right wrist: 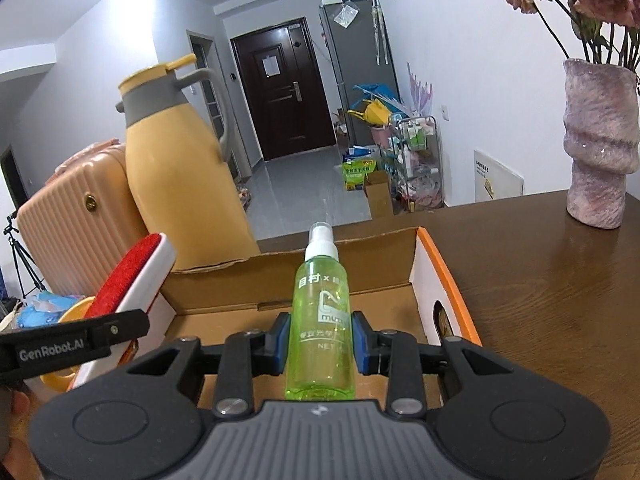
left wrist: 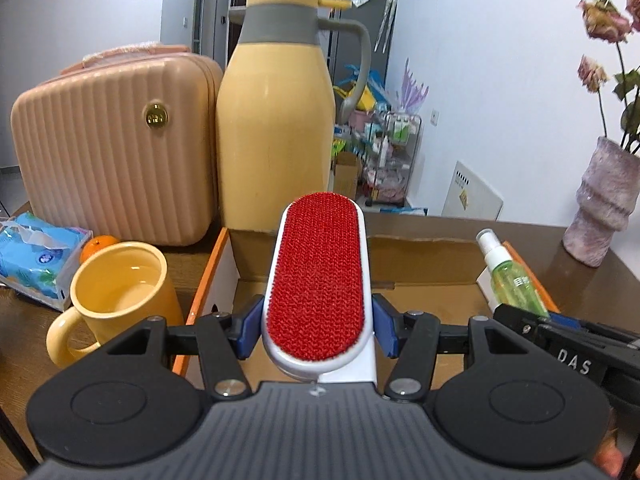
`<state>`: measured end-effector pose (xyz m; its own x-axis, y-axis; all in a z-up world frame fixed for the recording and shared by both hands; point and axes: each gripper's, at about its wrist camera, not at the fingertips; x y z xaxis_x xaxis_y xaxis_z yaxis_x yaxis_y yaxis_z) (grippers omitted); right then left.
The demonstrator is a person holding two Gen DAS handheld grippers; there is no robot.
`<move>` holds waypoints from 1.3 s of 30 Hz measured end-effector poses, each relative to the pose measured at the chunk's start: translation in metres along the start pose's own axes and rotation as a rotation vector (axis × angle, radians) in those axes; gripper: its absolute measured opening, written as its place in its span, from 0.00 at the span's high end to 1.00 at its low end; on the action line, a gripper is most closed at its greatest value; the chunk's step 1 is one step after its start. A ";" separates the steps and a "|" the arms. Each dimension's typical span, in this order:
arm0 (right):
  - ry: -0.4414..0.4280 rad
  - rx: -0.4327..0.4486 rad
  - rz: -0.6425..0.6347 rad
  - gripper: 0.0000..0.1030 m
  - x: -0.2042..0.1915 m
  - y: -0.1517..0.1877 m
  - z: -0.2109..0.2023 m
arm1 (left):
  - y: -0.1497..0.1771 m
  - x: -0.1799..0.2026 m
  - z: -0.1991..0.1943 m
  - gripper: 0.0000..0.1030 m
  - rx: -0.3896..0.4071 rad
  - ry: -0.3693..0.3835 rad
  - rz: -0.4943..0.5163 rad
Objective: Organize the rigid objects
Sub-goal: 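Lower the spray bottle and lint brush into the box and open both tools, then withdraw both tools from the box back over the table items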
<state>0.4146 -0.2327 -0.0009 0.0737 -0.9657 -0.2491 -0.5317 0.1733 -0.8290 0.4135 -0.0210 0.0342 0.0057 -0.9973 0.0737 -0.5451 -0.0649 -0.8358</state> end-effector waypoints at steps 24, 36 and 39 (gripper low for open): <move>0.064 0.033 -0.076 0.00 0.000 -0.007 -0.018 | -0.007 -0.006 -0.023 0.00 0.067 -0.039 -0.005; 0.032 0.094 -0.112 0.00 -0.006 0.004 -0.057 | 0.007 -0.009 -0.054 0.00 0.106 -0.040 0.011; 0.031 0.104 -0.121 0.00 -0.008 0.008 -0.067 | 0.011 -0.007 -0.064 0.00 0.120 -0.038 0.019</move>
Point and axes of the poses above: each gripper's, at about its wrist camera, not at the fingertips, and z roughly the way its jaws point, x to its right, y to its underside, and after that the axes turned 2 degrees about x, right-handed
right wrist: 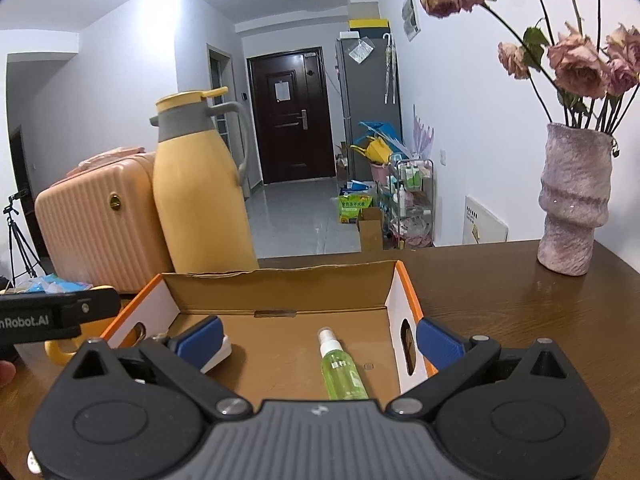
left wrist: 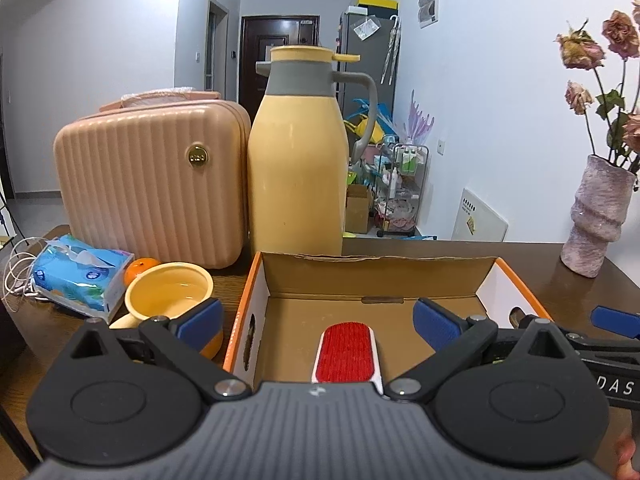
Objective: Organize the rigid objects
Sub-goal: 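Withdraw both tools from the box back over the table items, then grasp the white plastic container with the right tool while the left tool approaches the purple-lidded container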
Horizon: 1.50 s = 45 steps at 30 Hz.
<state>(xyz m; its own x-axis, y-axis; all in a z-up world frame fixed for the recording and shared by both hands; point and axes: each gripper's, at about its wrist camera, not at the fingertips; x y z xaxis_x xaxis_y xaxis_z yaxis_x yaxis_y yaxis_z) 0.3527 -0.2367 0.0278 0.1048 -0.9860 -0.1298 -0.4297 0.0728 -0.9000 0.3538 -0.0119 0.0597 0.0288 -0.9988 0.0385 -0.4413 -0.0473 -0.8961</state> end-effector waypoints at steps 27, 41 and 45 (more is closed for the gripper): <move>-0.049 0.046 -0.086 0.00 -0.023 0.042 -0.090 | 0.040 -0.026 -0.088 0.00 0.026 -0.027 0.007; -0.086 0.016 -0.117 0.00 -0.041 0.075 -0.123 | 0.074 -0.052 -0.126 0.00 -0.016 -0.052 0.003; -0.099 0.001 -0.125 0.00 -0.046 0.084 -0.130 | 0.081 -0.060 -0.135 0.00 -0.028 -0.060 0.000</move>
Point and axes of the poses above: each gripper's, at about its wrist camera, not at the fingertips, and z roughly the way its jaws point, x to its right, y to its underside, and after that the axes turned 2 degrees about x, right-handed
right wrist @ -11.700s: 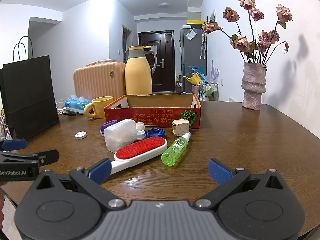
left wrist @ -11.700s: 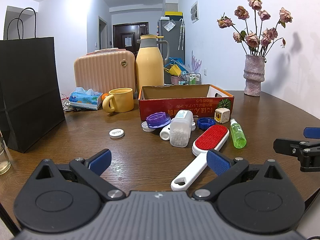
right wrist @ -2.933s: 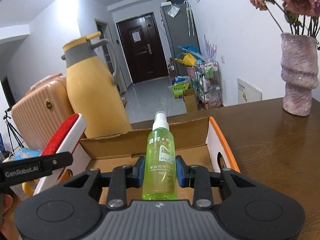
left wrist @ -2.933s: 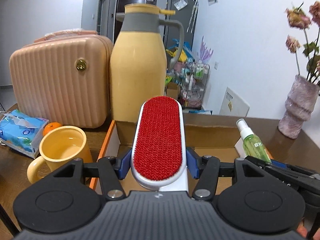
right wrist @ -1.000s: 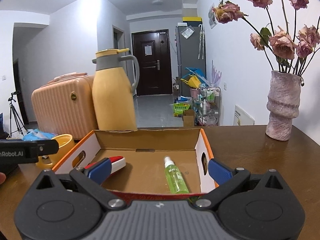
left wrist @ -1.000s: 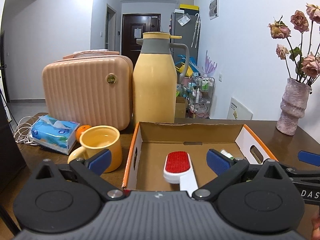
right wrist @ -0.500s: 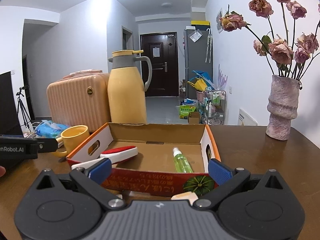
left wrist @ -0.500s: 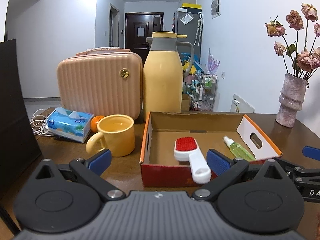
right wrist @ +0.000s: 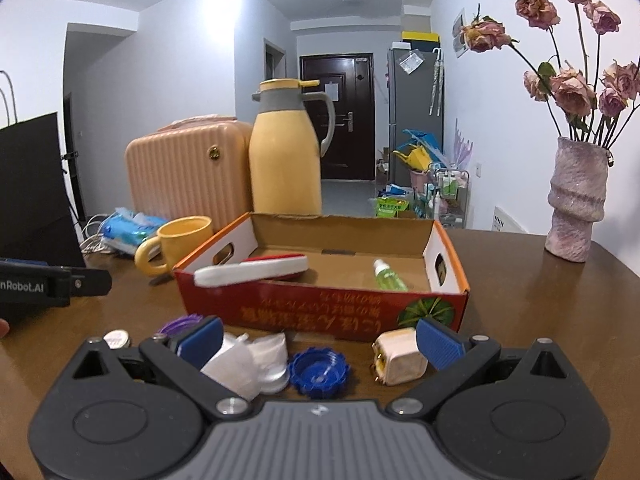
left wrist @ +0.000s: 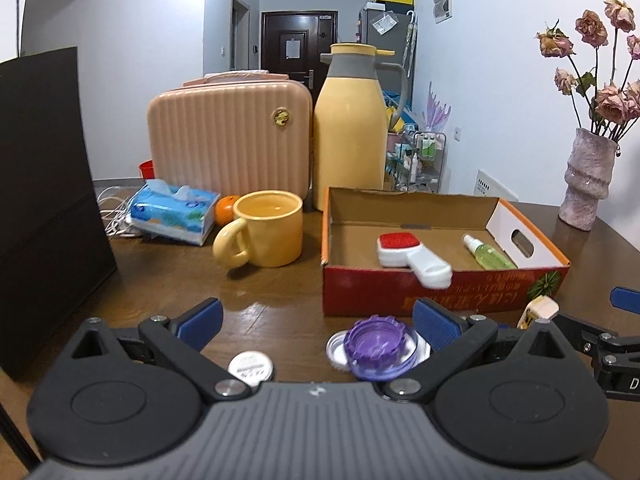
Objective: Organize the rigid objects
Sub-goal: 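Grasp the white plastic container with the right tool while the left tool approaches the purple-lidded container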
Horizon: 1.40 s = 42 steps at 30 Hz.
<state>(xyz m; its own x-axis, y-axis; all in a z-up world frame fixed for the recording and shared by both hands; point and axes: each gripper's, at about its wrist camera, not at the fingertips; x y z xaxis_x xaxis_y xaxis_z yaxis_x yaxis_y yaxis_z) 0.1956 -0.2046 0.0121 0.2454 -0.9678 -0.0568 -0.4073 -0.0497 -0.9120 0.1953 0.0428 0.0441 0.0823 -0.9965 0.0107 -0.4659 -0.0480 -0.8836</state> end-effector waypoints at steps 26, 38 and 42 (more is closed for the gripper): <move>-0.198 -0.122 -0.136 0.00 -0.044 0.037 0.039 | 0.050 -0.056 -0.021 0.00 -0.095 -0.017 -0.023; -0.359 -0.084 -0.212 0.00 -0.051 0.030 0.072 | 0.062 -0.076 -0.021 0.00 -0.124 -0.053 -0.055; -0.373 -0.092 -0.220 0.04 -0.054 0.030 0.076 | 0.063 -0.080 -0.020 0.00 -0.128 -0.060 -0.065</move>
Point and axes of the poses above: each gripper's, at about its wrist camera, not at the fingertips, and z roughly the way its jaws point, x to its right, y to its underside, and after that the axes turned 2 degrees about x, right-handed
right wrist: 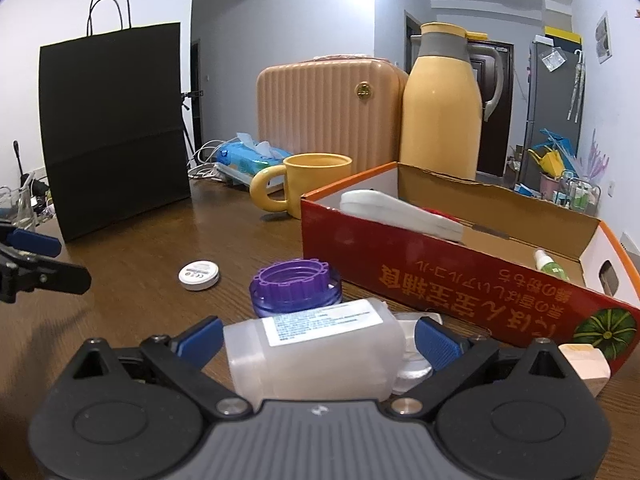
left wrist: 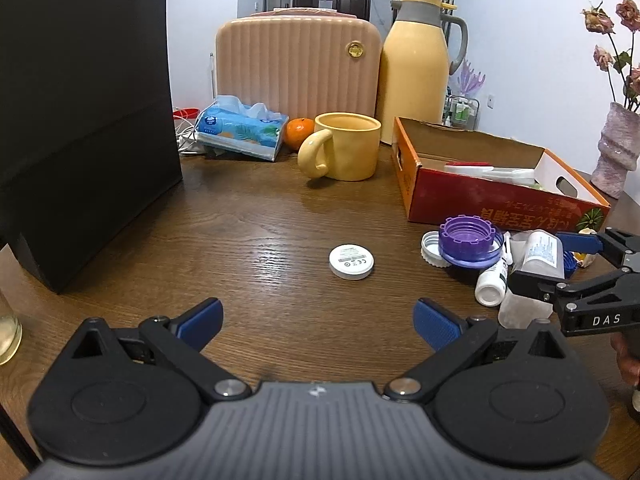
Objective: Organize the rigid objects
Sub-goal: 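Grasp the white plastic container with the right tool while the left tool approaches the purple-lidded container, then grasp the purple-lidded container with the left tool while the right tool holds the white container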
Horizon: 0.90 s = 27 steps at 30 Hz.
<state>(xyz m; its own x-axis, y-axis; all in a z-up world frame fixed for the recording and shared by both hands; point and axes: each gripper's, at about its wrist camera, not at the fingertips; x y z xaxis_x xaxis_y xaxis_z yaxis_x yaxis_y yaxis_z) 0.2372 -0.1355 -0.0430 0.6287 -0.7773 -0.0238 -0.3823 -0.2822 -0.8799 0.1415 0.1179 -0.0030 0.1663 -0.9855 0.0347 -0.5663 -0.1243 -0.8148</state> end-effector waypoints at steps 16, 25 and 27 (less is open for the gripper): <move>0.046 0.123 0.083 0.13 0.006 0.006 -0.030 | -0.004 0.012 0.014 0.00 -0.015 0.010 0.015; 0.133 0.208 0.154 0.13 0.021 0.007 -0.054 | -0.017 0.036 0.027 0.00 -0.004 0.045 0.041; 0.155 0.223 0.165 0.13 0.024 0.009 -0.059 | -0.021 0.043 0.030 0.00 -0.002 0.050 0.049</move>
<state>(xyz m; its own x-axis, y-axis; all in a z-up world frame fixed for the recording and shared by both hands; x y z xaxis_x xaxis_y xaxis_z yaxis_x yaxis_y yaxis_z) 0.2089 -0.1904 -0.0230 0.4533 -0.8837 -0.1169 -0.3020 -0.0288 -0.9529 0.1849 0.0820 -0.0023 0.0977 -0.9949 0.0239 -0.5747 -0.0760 -0.8149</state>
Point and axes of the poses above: each gripper's, at about its wrist camera, not at the fingertips, and z roughly the way its jaws point, x to its right, y to its underside, and after that the axes turned 2 degrees about x, right-handed
